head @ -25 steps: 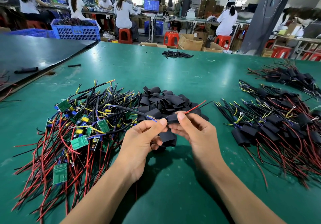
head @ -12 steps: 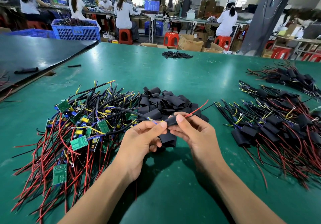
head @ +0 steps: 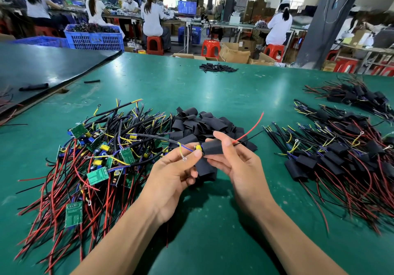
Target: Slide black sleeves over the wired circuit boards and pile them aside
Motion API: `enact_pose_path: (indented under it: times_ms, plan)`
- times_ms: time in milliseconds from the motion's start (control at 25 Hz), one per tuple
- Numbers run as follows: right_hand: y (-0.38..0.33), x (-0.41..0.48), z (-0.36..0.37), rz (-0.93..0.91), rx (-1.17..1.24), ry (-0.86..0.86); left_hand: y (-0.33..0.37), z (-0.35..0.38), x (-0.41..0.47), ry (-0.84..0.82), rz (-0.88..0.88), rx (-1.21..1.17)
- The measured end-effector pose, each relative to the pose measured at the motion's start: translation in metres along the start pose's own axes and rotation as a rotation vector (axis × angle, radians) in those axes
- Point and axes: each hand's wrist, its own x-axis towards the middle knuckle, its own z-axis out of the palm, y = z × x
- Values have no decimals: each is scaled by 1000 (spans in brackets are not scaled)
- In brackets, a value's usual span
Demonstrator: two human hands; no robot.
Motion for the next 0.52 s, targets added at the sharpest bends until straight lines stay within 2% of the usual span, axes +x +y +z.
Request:
enact_pose_path:
  times_ms: [360,520]
  plan:
    - [-2,-1,8,-2,53,-61,3,2,-1,-59,-48,-176]
    - [-3,0,4,-18,54,-16,4,2,-1,-37,-20,-121]
